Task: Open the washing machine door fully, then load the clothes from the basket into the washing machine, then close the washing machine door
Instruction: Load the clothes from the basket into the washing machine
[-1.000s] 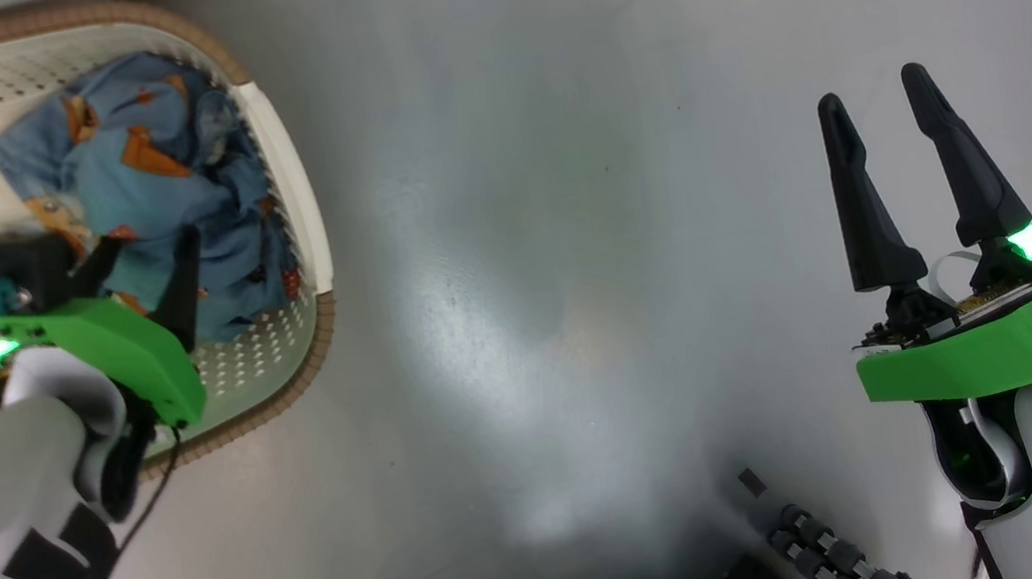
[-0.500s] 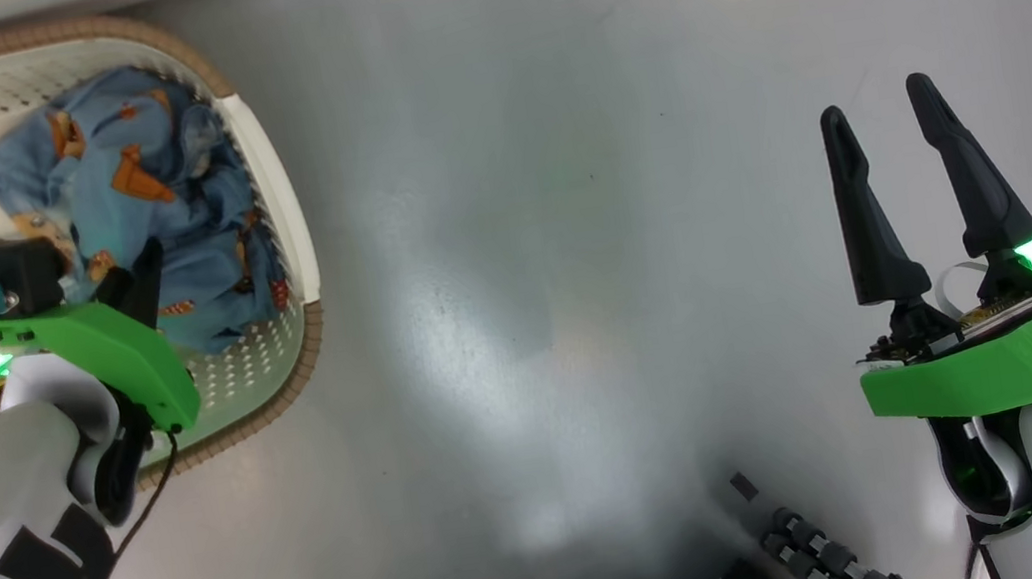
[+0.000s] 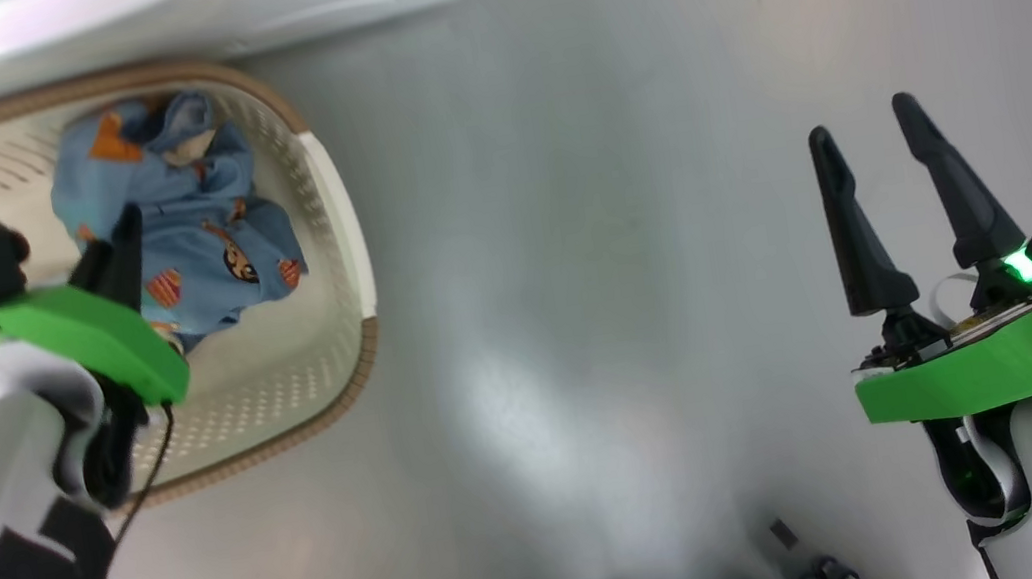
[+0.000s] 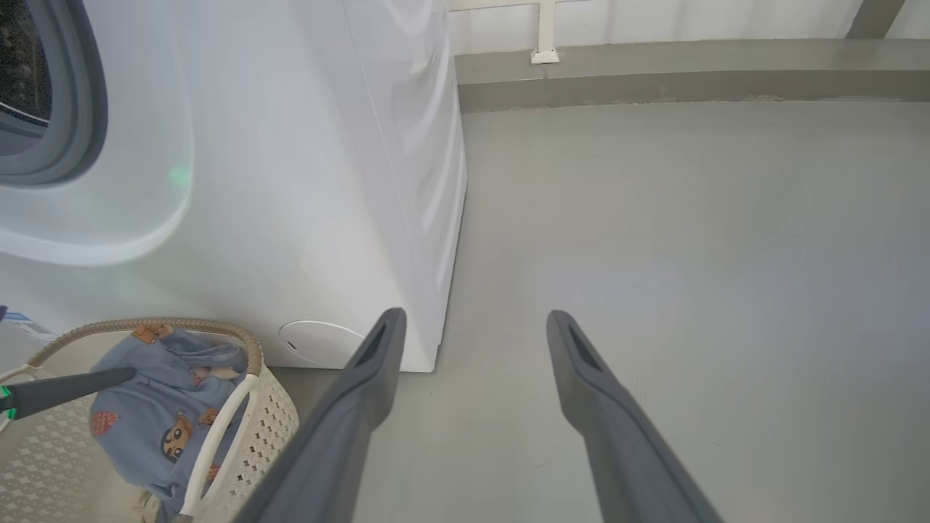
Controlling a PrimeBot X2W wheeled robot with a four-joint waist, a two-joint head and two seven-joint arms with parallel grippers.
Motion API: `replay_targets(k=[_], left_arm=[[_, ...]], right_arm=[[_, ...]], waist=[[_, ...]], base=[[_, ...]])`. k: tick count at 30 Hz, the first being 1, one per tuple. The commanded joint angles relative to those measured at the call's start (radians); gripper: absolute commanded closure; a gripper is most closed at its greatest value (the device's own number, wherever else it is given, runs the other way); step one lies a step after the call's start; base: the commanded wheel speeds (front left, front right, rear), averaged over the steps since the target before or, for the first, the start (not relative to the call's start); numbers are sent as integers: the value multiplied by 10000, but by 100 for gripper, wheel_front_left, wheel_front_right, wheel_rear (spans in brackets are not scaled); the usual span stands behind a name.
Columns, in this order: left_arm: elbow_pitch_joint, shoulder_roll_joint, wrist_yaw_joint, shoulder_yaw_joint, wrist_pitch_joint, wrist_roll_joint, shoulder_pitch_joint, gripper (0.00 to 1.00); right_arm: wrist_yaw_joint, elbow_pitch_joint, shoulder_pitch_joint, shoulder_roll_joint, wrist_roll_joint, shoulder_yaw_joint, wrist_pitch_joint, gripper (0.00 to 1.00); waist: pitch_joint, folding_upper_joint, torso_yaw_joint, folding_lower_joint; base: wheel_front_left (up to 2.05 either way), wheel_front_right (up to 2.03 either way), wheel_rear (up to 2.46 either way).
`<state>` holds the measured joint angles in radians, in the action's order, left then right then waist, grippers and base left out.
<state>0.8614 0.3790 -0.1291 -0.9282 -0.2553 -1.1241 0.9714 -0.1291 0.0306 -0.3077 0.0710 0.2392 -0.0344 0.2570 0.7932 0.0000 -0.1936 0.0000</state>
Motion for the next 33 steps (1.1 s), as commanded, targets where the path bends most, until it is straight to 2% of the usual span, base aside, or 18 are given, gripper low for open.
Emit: replay_targets(k=[1, 4, 10, 18, 33], left_arm=[[-210, 255, -16, 485, -65, 295, -485, 100], [-504, 187, -16, 1399, -65, 1153, -1193, 100], [-931, -81, -16, 2531, -65, 2283, -1951, 100], [-1715, -300, -16, 3830, -65, 3421, -2911, 100], [-4053, -691, -16, 6905, -65, 5791, -5841, 100]], right_arm=[[-16, 98, 259, 112, 37, -281, 48, 0], [-16, -183, 273, 256, 125, -380, 48, 0], [-16, -547, 403, 597, 269, -501, 48, 0], [-16, -803, 659, 912, 422, -499, 48, 0], [-16, -1066, 2023, 1322, 744, -214, 48, 0]], waist=[[-692, 0, 362, 0], [-1405, 0, 563, 0], [-2392, 0, 908, 0], [-3581, 0, 1227, 0], [-5745, 0, 1555, 0]], base=[[0, 0, 0], [0, 0, 0], [0, 0, 0], [0, 0, 0], [0, 0, 0]])
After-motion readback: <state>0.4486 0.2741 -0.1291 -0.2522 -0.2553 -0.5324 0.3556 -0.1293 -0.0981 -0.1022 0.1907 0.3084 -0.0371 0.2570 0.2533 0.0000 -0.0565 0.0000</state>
